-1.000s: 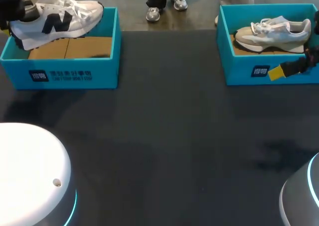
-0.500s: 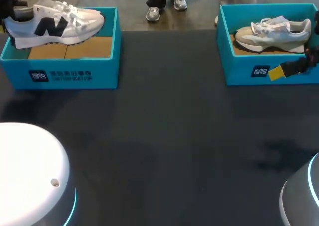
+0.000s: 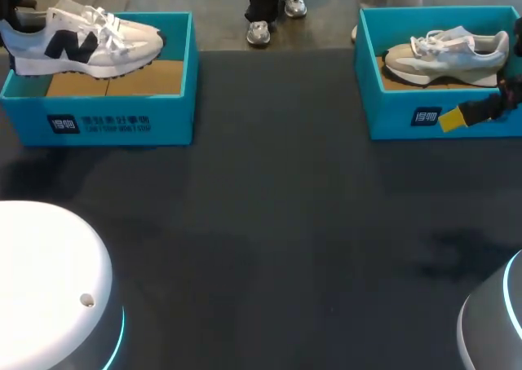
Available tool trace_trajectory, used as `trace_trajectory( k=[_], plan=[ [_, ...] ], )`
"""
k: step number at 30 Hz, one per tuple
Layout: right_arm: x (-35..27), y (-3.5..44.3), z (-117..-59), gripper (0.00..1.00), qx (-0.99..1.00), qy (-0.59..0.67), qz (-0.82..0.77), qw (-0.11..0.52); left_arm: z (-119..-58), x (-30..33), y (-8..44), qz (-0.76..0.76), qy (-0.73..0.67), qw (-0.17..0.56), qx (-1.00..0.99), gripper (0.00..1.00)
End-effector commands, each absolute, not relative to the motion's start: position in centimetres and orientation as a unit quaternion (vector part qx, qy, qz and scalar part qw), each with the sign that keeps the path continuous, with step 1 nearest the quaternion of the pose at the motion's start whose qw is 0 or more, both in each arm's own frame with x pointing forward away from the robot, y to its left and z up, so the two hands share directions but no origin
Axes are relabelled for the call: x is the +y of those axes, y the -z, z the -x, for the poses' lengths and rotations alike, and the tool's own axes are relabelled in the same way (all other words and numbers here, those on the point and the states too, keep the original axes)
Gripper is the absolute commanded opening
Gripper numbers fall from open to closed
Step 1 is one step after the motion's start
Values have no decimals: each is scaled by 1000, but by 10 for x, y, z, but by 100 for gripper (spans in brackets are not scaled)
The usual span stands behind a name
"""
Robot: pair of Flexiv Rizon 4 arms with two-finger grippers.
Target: Take the shoe out of the shoebox, open the shoe tongue, remove and reinsert the insole, then place the shoe into the shoebox
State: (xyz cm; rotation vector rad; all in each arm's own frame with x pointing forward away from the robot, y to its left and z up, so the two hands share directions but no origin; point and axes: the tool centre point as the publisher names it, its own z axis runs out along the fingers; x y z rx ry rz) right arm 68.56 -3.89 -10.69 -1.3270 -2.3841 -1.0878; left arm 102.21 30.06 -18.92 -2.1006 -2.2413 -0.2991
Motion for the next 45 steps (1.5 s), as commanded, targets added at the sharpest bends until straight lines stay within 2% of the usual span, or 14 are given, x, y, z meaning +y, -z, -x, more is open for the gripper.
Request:
trace_trajectory(
  k=[1,13,21,45],
  plan=[
    [-38,107,-688,100,-808,366,449,103,-1024,304,190,682,98,20,-725,0],
    [-38,107,-688,100,-808,366,449,103,-1065,317,210,684,117,13,-720,0],
    [-38,107,-688,100,-808,366,449,103,-1080,320,220,694,118,-24,-710,0],
    [-38,107,-688,100,-808,366,449,103,-1081,316,229,703,134,-20,-698,0]
  ],
)
